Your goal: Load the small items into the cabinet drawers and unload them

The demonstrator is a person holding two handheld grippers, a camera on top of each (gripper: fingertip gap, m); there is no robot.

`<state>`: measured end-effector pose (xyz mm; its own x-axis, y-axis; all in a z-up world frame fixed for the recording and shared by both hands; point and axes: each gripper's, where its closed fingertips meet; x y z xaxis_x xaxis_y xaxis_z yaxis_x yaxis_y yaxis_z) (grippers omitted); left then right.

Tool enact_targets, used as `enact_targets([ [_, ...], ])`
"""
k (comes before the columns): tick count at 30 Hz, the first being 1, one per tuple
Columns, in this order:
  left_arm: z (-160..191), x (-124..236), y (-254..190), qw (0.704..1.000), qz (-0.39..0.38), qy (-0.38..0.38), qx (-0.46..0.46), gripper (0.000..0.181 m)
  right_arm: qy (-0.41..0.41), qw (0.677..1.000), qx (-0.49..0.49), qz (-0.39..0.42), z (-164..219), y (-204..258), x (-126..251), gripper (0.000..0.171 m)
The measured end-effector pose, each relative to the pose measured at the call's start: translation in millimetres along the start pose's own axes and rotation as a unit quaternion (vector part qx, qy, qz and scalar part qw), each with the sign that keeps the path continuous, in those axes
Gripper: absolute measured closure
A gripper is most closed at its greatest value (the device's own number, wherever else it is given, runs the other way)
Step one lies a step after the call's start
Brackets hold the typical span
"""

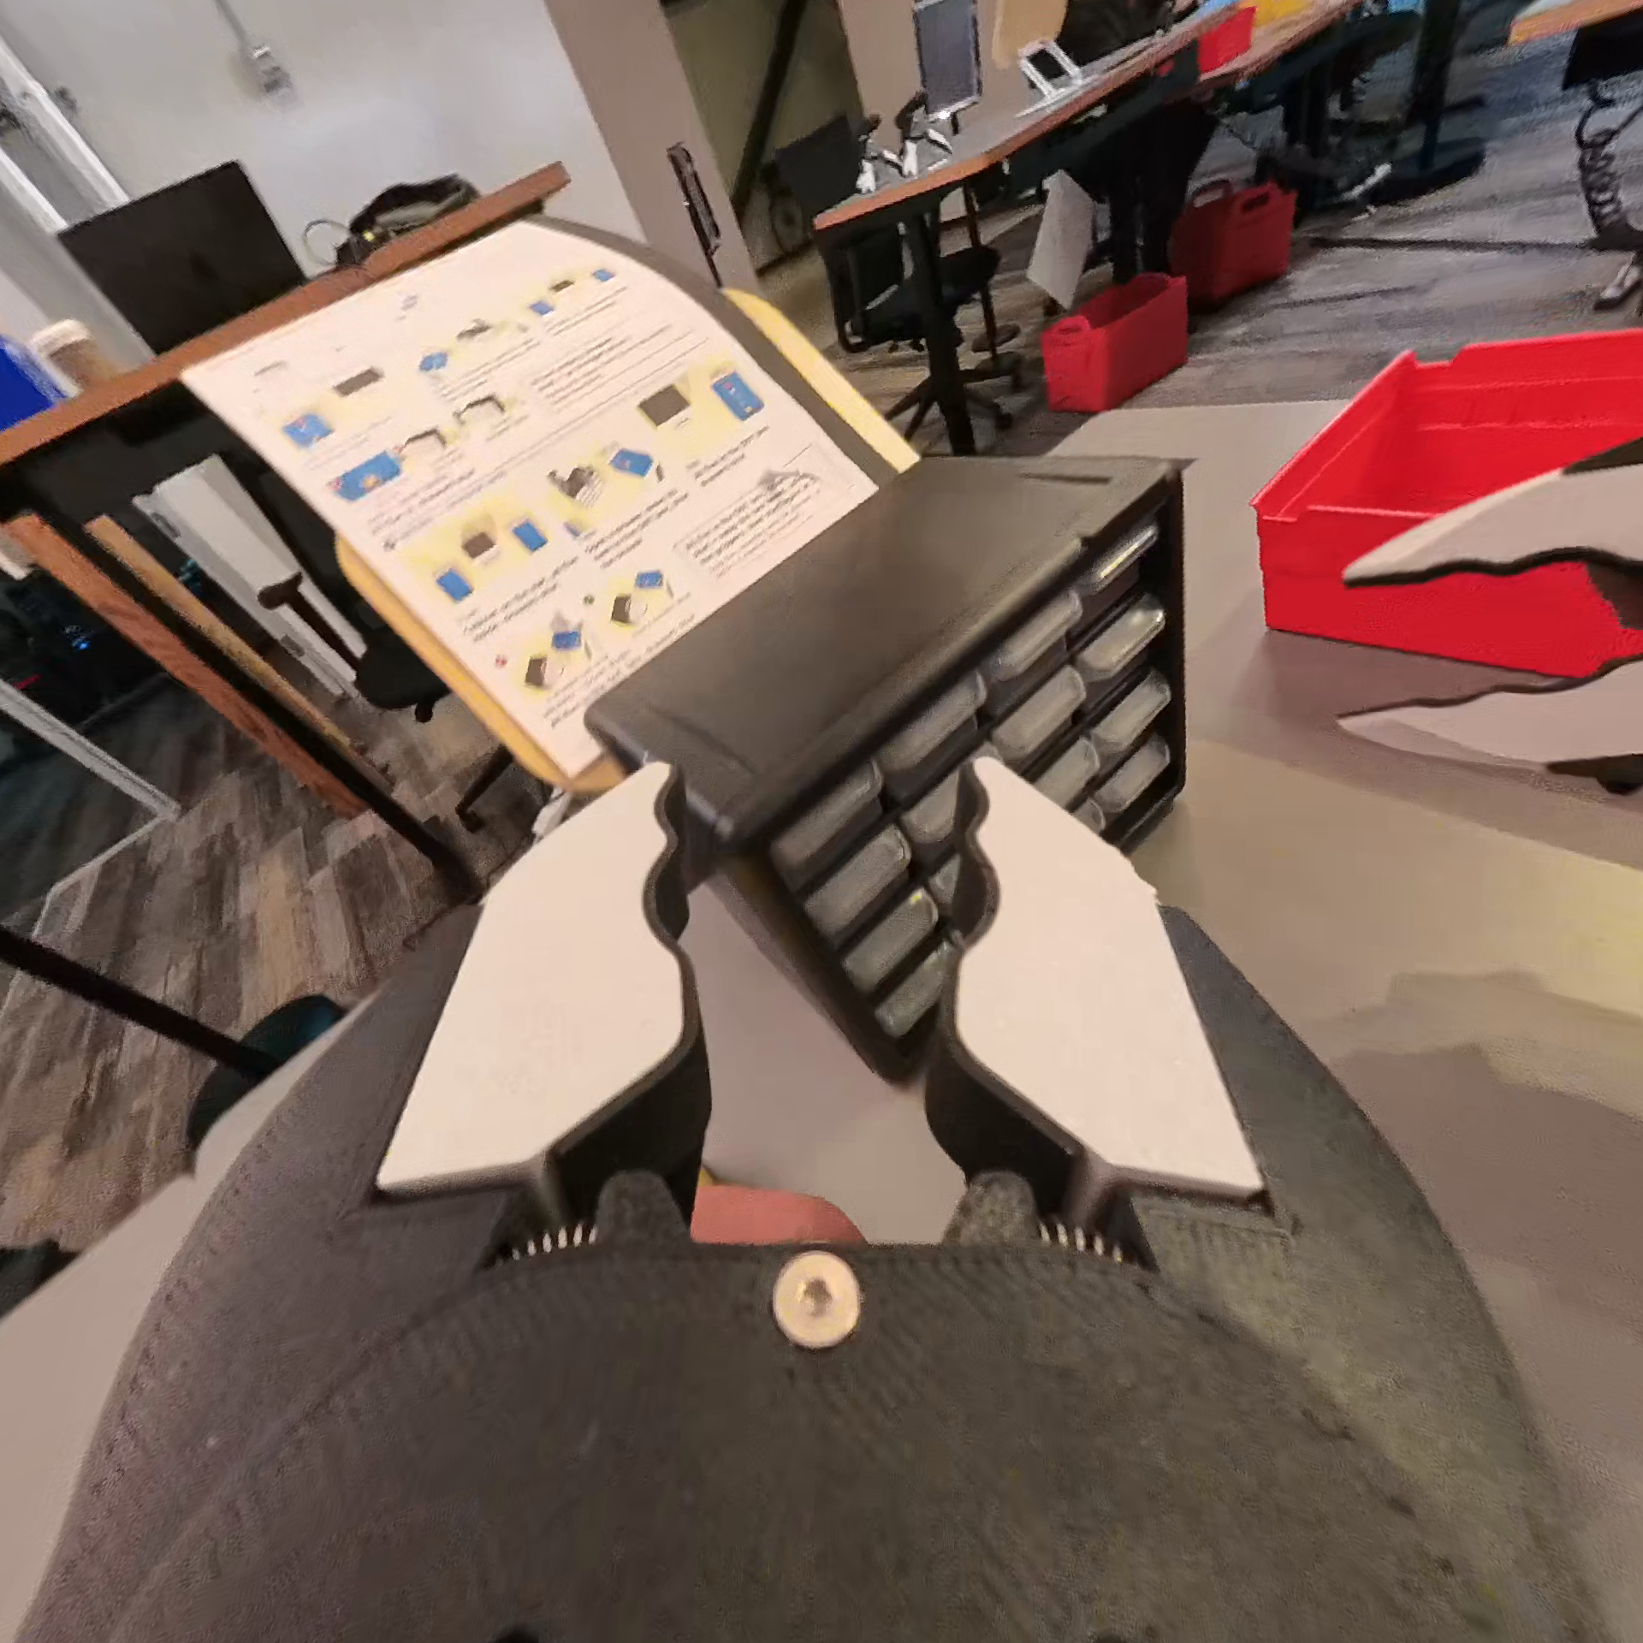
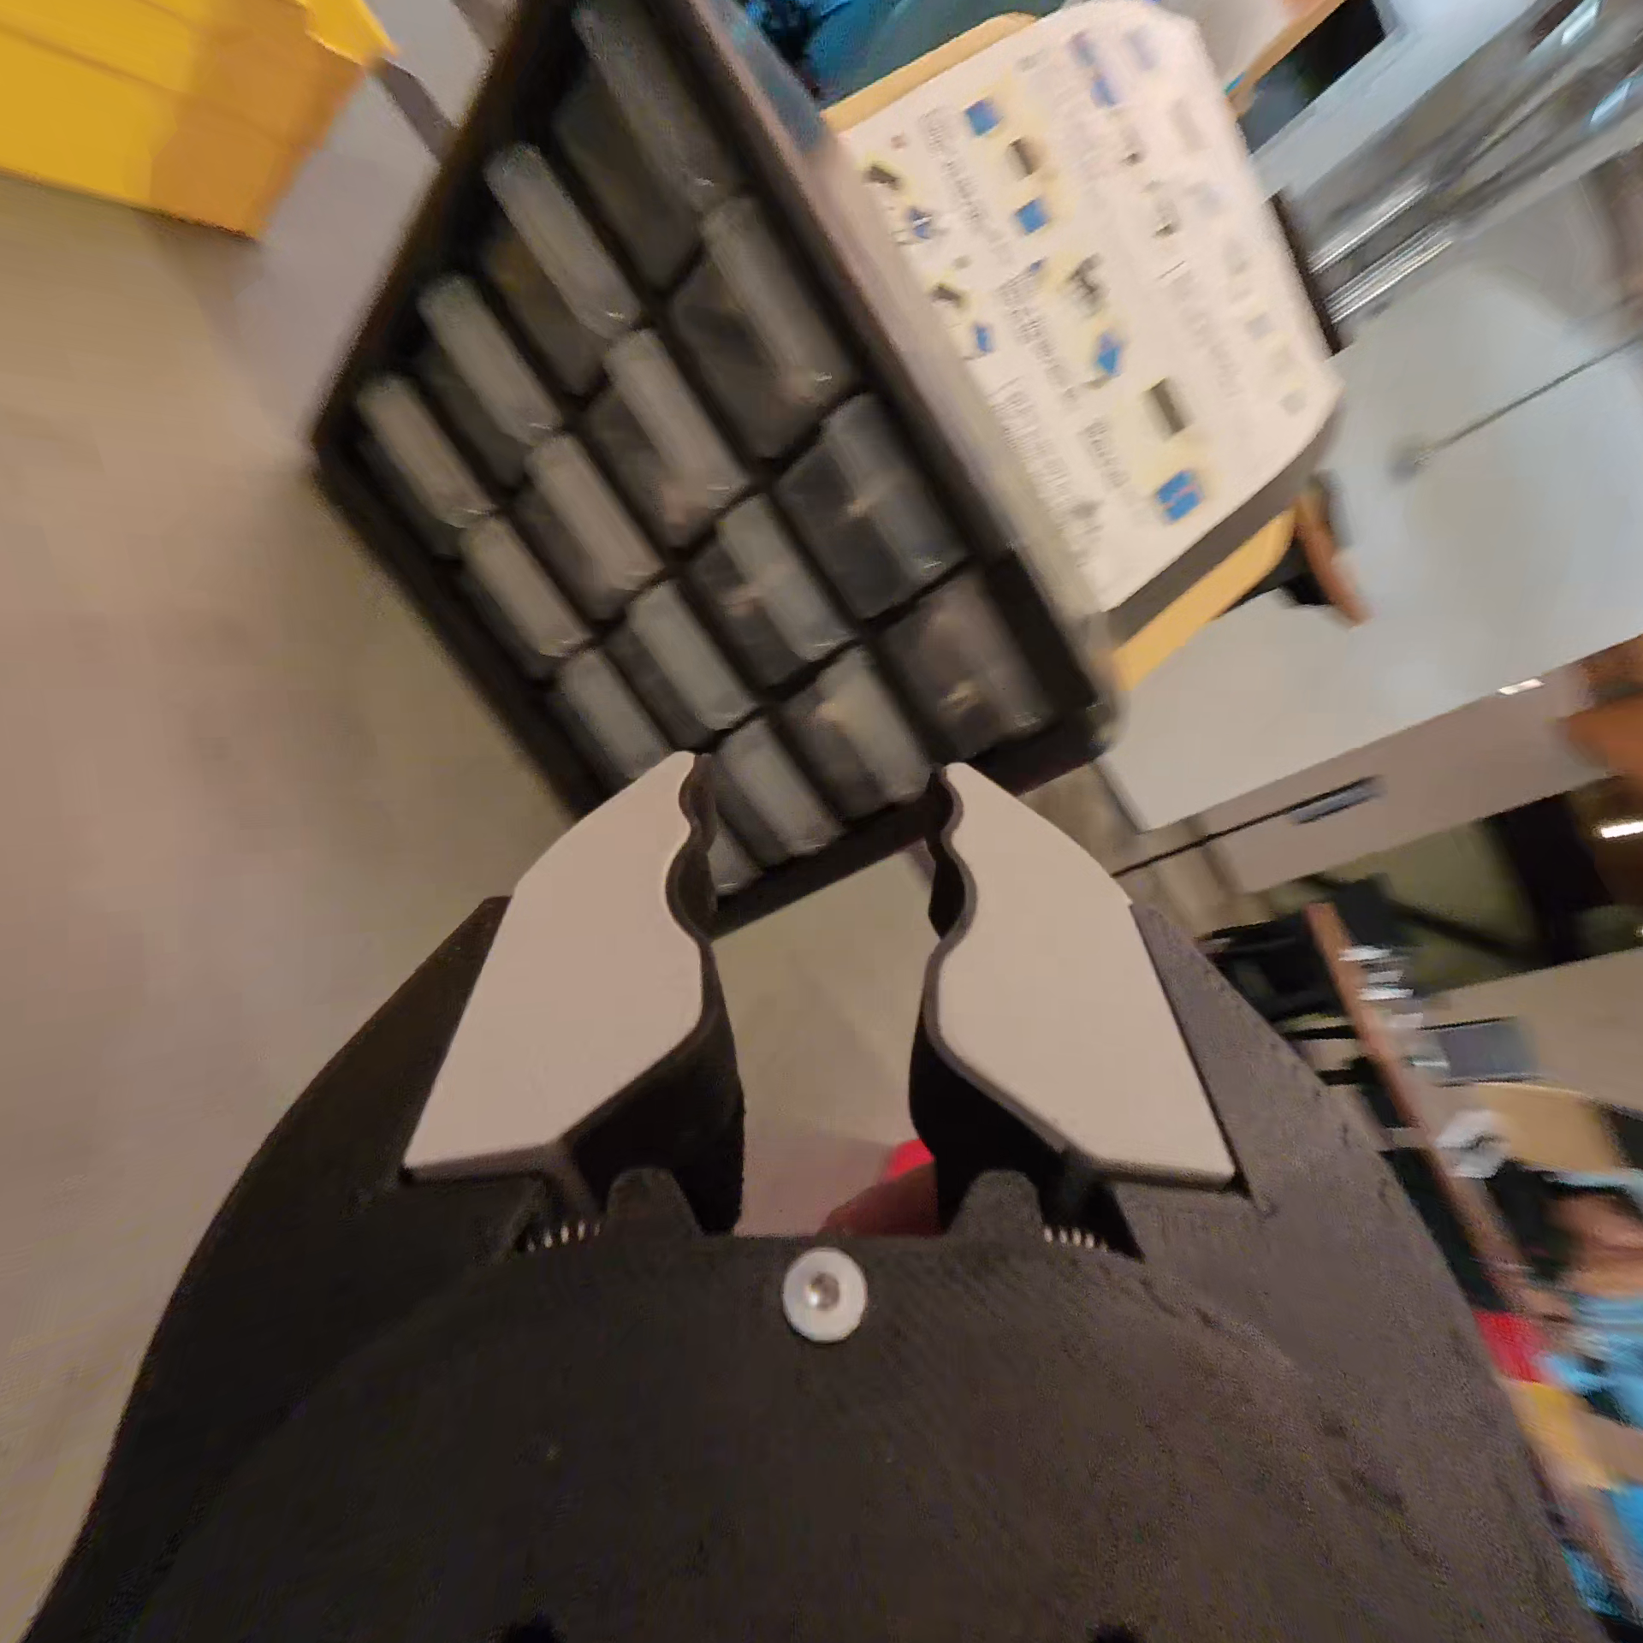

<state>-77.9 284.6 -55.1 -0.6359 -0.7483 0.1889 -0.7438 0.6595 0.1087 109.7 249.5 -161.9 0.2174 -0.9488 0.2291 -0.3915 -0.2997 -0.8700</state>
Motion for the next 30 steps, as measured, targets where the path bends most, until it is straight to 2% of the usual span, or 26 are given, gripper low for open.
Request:
enact_targets([
  [5,-15.1,-64.4,-9.2,0.998,0.036,0.05,-0.006,0.123,0.017,0.987,0.134,0.091,-0.2,-51.8,-26.8,0.135],
  [9,0.8,-108.5,-20.2,0.992,0.056,0.108,-0.012,0.121,0.015,0.973,0.207,0.1,3.3,-60.3,-51.6,0.132],
  [12,13.7,-127.8,-21.7,0.988,0.052,0.139,-0.028,0.124,0.016,0.965,0.243,0.093,5.6,-56.1,-62.8,0.128],
  [17,27.9,-140.5,-25.7,0.981,0.065,0.182,-0.012,0.131,0.027,0.954,0.278,0.106,9.0,-59.8,-76.5,0.116],
  [21,32.4,-141.1,-27.3,0.975,0.079,0.208,0.016,0.132,0.036,0.95,0.282,0.13,11.7,-72.2,-85.0,0.131],
  [24,40.2,-141.8,-27.4,0.972,0.074,0.224,0.0,0.126,0.029,0.948,0.289,0.127,11.8,-69.1,-85.8,0.143],
  [30,42.3,-141.8,-26.9,0.971,0.058,0.233,-0.026,0.126,0.024,0.95,0.283,0.131,11.6,-66.2,-81.1,0.144],
])
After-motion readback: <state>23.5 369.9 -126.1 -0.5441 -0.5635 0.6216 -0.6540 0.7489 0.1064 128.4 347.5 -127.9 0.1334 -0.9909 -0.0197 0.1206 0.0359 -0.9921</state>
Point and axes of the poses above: each gripper's, where its closed fingertips meet, x back along the fingers, z out of its underside, y = z × x across the jaws, and after that the axes turned 15 degrees about x, right-handed
